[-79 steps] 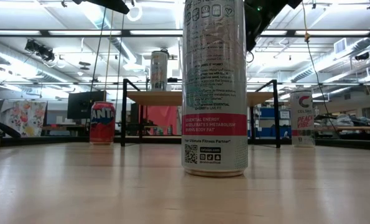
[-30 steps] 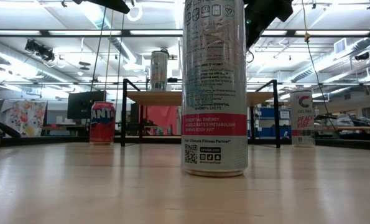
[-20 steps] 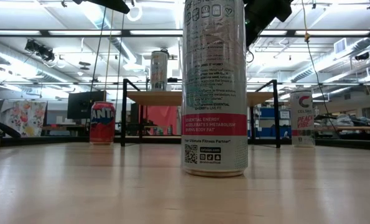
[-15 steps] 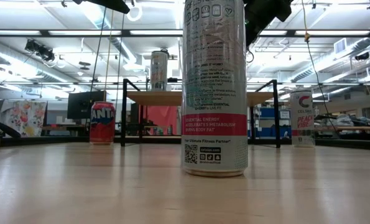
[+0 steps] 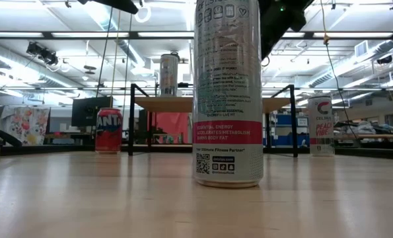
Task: Place canned beverage on shelf
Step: Put the bottom red soda can on the shelf
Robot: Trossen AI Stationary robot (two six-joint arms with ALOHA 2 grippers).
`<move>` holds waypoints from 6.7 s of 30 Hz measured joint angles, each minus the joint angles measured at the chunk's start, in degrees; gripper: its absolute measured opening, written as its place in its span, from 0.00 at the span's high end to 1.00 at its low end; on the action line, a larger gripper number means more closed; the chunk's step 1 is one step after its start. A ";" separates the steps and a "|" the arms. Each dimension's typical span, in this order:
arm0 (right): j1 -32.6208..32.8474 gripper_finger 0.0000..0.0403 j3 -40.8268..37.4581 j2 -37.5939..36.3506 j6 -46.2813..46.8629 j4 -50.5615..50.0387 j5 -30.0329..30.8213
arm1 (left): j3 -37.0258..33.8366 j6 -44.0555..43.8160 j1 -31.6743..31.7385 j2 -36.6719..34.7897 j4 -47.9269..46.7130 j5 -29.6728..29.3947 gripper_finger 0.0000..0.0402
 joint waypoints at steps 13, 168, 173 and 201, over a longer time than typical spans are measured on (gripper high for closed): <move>-1.84 0.02 0.07 2.27 1.02 2.67 -3.26 | -0.02 0.00 0.00 0.00 1.93 0.02 0.23; -44.99 0.14 33.66 1.26 -25.99 -32.44 -28.86 | -0.02 3.95 0.02 0.01 5.32 0.37 0.23; -45.02 0.14 33.68 1.24 -26.01 -32.11 -29.00 | -0.02 3.93 0.02 0.00 5.32 0.39 0.23; -44.93 0.04 33.68 1.24 -28.28 -32.11 -28.60 | -0.02 4.13 0.02 0.00 5.32 0.39 0.23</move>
